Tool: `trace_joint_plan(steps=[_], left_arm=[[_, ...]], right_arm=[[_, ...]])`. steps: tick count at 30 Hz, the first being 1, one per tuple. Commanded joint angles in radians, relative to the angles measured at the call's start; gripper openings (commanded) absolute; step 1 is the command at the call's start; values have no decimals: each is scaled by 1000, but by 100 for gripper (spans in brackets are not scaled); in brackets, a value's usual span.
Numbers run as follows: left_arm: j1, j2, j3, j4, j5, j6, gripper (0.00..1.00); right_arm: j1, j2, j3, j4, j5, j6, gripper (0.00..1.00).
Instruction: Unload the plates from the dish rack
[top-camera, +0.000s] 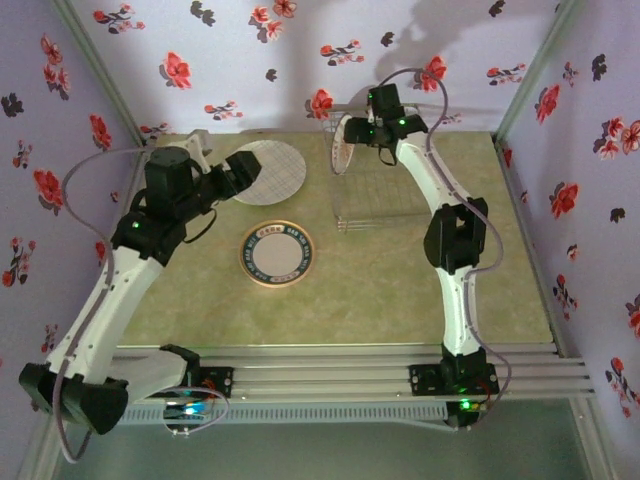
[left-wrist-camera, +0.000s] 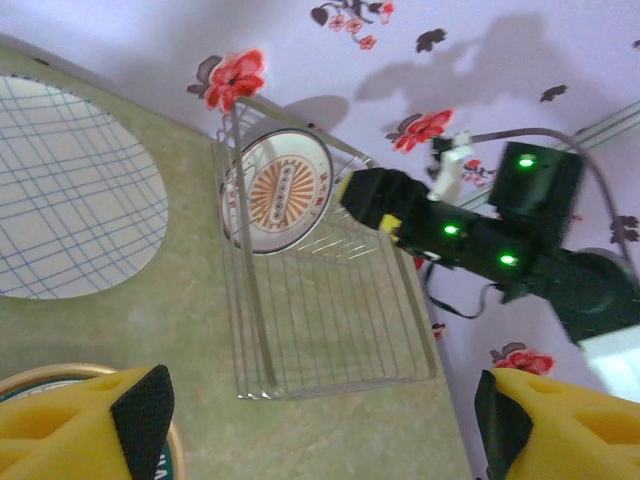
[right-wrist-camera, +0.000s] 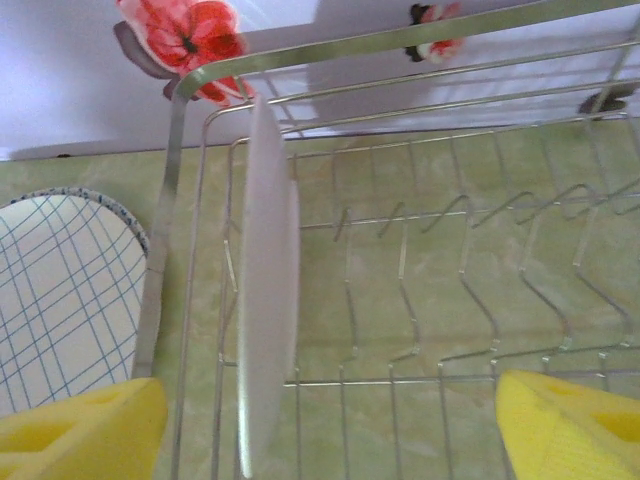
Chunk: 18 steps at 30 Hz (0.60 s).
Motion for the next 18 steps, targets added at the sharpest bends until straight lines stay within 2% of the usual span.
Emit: trace_joint_plan(steps=[1, 7, 18], left_arm=[[-7, -58, -13, 11, -28, -4, 82], [-7, -102, -22, -49, -45, -2, 83], [-8, -140, -3, -145, -51, 20, 83]], right_arm=[[16, 42, 41, 51, 8, -2, 85], [24, 98, 53, 80, 45, -8, 81], [43, 181, 96, 120, 80, -14, 54]])
